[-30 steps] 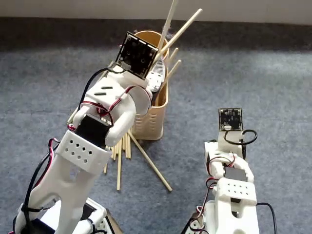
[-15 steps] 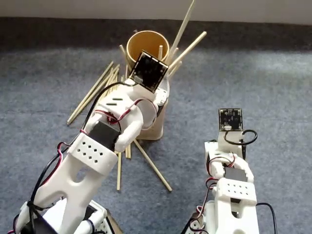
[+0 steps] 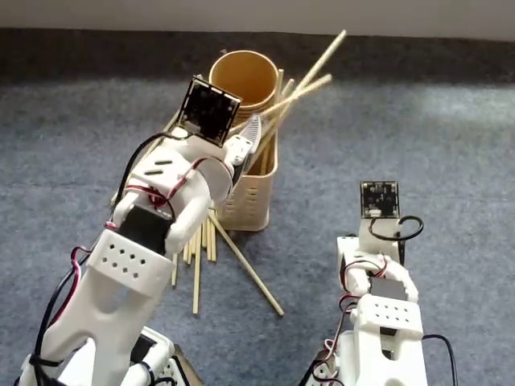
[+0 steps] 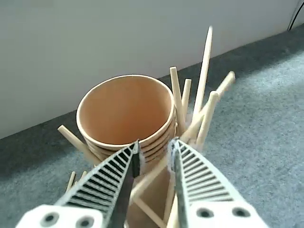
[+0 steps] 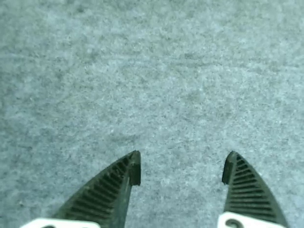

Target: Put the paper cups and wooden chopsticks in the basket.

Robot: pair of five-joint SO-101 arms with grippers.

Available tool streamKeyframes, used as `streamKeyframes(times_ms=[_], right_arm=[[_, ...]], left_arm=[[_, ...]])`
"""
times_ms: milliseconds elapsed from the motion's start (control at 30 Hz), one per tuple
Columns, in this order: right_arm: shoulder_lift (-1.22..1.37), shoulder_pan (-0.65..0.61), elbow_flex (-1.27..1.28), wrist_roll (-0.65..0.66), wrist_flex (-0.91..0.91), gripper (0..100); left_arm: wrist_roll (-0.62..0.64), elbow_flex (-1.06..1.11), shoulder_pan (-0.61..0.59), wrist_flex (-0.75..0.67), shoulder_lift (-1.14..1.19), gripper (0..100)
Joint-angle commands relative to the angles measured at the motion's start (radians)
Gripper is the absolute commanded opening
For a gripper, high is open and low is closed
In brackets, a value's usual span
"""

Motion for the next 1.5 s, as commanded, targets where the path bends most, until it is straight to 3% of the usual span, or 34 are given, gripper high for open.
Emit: streamKeyframes(times_ms=[0, 367, 867, 1067, 1233, 1333, 1467], right_arm=[[-0.018, -0.005, -0.005, 0.012, -0.018, 27.8], [-0.018, -0.007, -0.001, 0.012, -0.018, 27.8], [-0.018, -0.007, 0.001, 0.012, -0.018, 27.8], [-0.018, -0.007, 0.001, 0.012, -0.018, 27.8], [-0.018, -0.007, 0.001, 0.012, -0.018, 27.8], [-0.018, -0.007, 0.001, 0.012, -0.018, 27.8], [-0.018, -0.007, 0.001, 0.012, -0.018, 27.8]], left_arm=[[-0.006, -0.007, -0.035, 0.055, -0.131, 14], [-0.006, 0.082, -0.159, 0.061, -0.24, 14], [-0.008, 0.432, -0.326, -0.046, -0.245, 15], [-0.008, 0.423, -0.363, -0.046, -0.246, 14], [-0.006, 0.375, -0.479, -0.04, -0.245, 14], [-0.008, 0.358, -0.559, 0.029, -0.236, 14], [-0.118, 0.315, -0.596, 0.152, -0.156, 14]])
